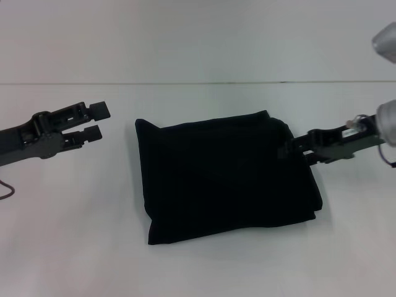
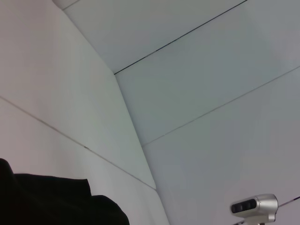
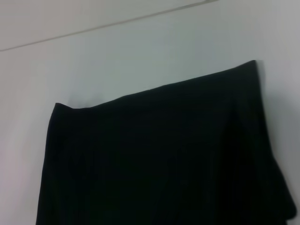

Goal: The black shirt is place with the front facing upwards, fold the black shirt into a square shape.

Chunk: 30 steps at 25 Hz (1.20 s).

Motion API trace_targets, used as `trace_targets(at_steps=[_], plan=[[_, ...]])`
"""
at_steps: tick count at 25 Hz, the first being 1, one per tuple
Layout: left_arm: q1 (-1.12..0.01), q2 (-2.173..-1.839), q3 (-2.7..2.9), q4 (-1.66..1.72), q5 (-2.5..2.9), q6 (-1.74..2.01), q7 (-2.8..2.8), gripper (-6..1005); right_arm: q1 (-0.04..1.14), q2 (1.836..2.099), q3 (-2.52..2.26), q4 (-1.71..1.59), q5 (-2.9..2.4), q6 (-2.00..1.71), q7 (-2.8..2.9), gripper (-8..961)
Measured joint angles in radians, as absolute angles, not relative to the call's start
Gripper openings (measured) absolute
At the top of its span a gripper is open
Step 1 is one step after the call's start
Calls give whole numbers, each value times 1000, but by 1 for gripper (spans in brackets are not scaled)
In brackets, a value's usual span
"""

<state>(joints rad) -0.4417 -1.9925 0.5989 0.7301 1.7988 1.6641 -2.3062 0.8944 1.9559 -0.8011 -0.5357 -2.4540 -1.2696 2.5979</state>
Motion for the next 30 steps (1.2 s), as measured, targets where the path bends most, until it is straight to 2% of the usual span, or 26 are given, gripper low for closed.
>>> trace_targets(at_steps=[14,21,30], plan=[[-453,-2003,600,729,1799,1639,-2300,939,927,2016,-855,-490,-2451,-1160,2592,820],[-453,-2005,597,725,1799,1639,-2293,939,926,2021,-878,-499,-2450,-1152,2626,810],[-452,-2009,597,724,1796,1640,-2292,938,920,2019,-879,-510,-2451,-1144,2627,465]])
